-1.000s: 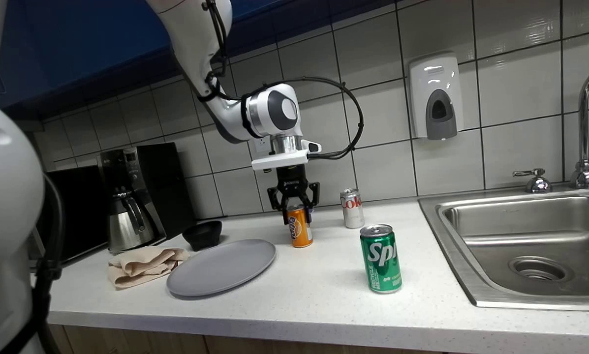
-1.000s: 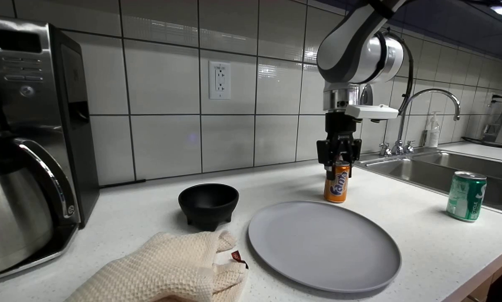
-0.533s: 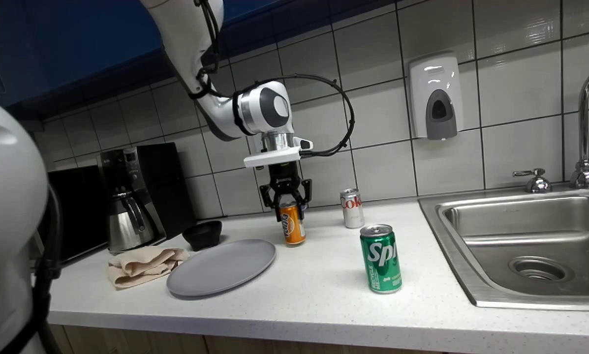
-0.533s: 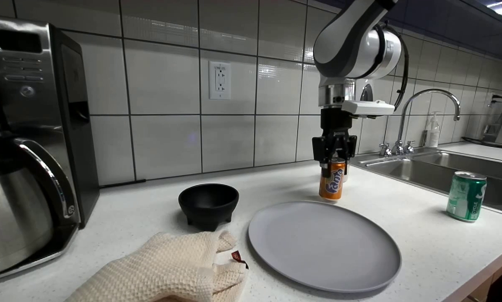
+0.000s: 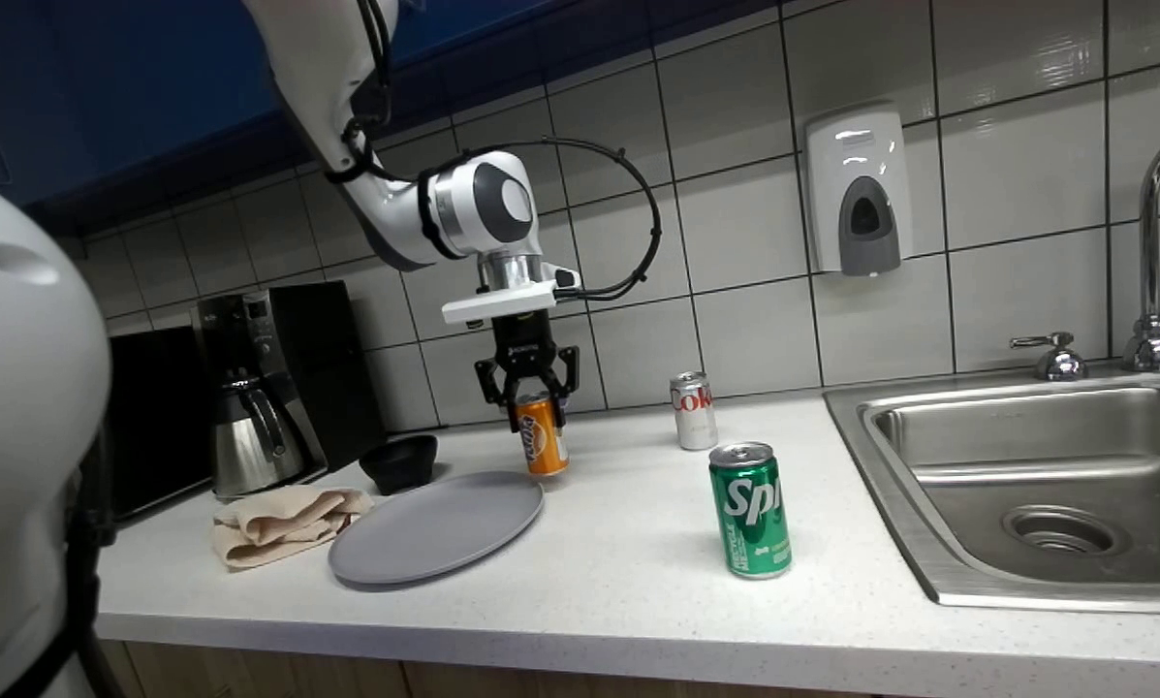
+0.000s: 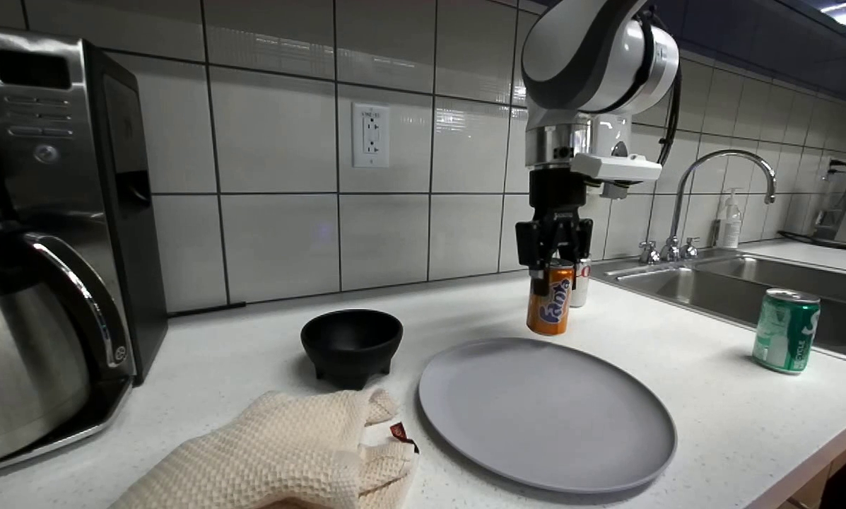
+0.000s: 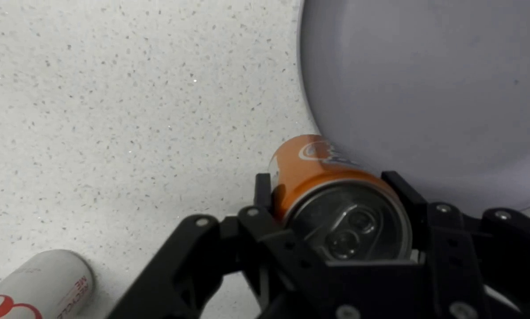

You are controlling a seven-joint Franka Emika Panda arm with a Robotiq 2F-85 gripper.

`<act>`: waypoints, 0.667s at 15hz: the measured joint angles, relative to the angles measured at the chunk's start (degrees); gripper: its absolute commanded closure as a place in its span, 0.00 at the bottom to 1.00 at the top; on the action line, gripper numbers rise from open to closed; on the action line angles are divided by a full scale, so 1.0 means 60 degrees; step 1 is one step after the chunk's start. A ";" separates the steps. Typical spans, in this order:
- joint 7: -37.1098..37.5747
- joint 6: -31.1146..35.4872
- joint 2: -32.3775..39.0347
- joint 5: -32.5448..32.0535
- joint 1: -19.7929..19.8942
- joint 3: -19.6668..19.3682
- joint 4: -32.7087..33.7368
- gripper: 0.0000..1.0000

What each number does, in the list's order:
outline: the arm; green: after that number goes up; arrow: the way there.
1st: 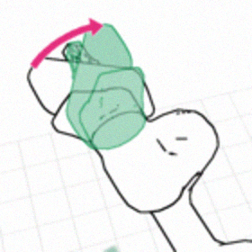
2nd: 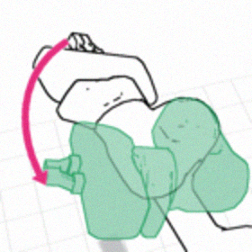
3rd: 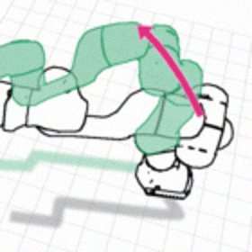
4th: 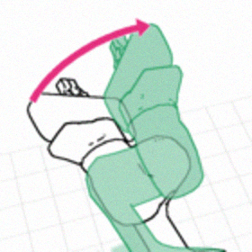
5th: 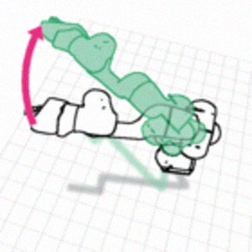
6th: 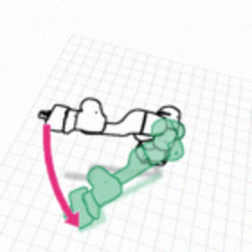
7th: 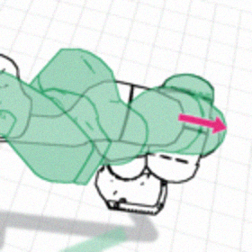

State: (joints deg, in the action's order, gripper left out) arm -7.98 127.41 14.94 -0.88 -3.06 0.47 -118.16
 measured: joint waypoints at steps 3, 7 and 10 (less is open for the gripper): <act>0.0037 0.0001 -0.0305 -0.0062 -0.0139 0.0122 -0.0302 0.62; 0.0086 0.0001 -0.0613 -0.0146 -0.0307 0.0296 -0.0681 0.62; 0.0091 0.0001 -0.0722 -0.0194 -0.0423 0.0423 -0.0845 0.62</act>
State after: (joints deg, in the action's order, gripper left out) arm -7.43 127.42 10.61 -2.04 -5.60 3.01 -123.23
